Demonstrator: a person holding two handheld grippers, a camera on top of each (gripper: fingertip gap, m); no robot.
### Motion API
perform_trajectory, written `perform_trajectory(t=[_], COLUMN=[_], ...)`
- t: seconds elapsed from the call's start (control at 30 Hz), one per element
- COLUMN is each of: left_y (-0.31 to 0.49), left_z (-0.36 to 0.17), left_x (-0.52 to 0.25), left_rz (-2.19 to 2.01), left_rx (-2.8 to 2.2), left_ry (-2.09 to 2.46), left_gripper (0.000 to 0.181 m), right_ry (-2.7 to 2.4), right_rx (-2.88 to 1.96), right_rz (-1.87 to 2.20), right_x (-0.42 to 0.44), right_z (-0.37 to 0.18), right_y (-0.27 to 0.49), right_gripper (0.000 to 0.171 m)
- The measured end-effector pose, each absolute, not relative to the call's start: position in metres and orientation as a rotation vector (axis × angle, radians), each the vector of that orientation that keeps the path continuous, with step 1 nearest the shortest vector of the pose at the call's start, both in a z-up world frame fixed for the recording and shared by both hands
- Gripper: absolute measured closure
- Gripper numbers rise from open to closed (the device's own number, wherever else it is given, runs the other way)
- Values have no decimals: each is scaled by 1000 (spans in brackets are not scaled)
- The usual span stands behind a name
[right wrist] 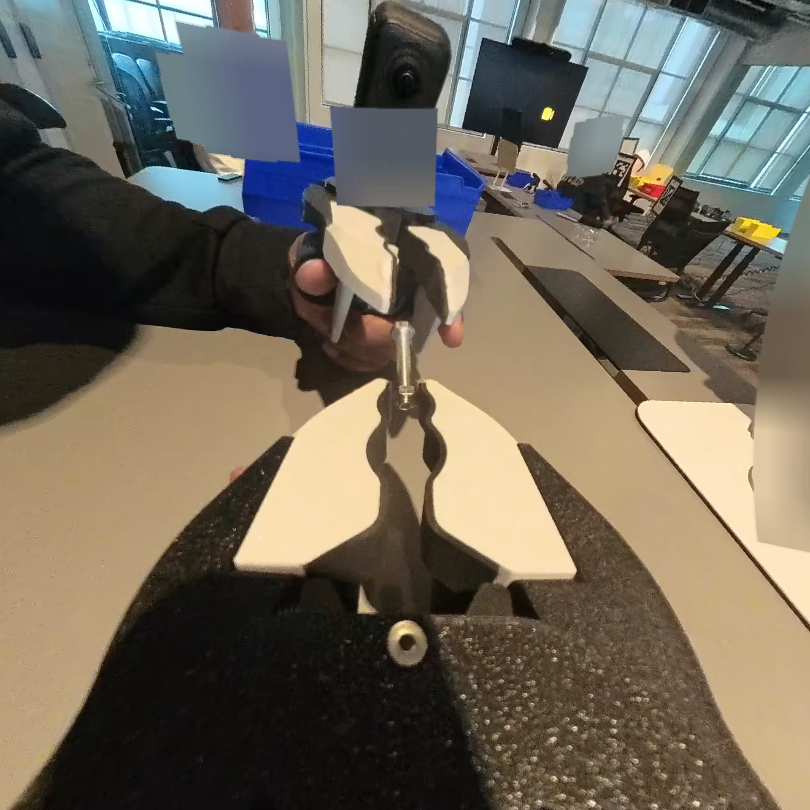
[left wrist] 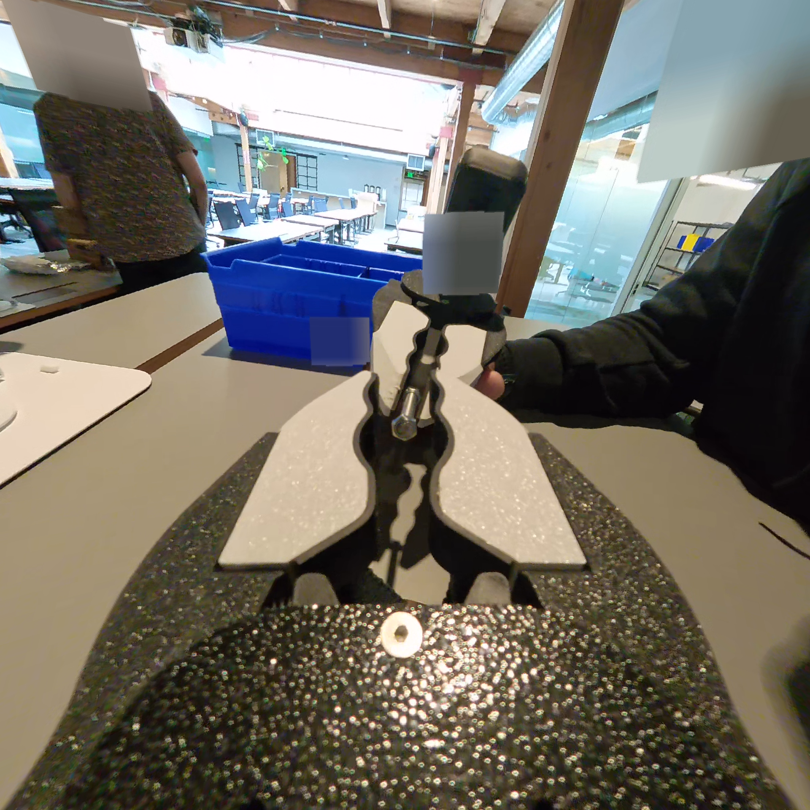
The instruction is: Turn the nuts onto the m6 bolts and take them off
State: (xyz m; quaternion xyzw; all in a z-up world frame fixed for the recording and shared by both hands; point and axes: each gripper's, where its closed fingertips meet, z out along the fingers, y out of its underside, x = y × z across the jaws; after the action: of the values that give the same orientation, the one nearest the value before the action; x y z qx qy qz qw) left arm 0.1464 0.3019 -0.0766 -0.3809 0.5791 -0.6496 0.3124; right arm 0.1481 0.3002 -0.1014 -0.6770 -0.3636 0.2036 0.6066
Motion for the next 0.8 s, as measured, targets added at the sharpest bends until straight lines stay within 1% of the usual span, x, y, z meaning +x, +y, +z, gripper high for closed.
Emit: perform_trajectory(t=[0.3, 0.47, 0.57, 0.8], left_y=[293, 295, 294, 292], left_z=[-94, -107, -109, -114], left_x=[153, 155, 155, 155], left_rz=[-1549, -1386, -1367, -1323], left_rx=[-1012, -1003, -991, -977], left_ry=[1674, 1751, 1766, 1809], left_gripper=[162, 172, 174, 175], right_ry=[-862, -879, -879, -883], right_rx=[-1565, -1575, -1577, -1566], right_rz=[421, 408, 408, 441], right_x=[150, 151, 151, 150], right_z=[-101, -104, -105, -105], right_y=[300, 300, 300, 298], right_gripper=[160, 160, 160, 160])
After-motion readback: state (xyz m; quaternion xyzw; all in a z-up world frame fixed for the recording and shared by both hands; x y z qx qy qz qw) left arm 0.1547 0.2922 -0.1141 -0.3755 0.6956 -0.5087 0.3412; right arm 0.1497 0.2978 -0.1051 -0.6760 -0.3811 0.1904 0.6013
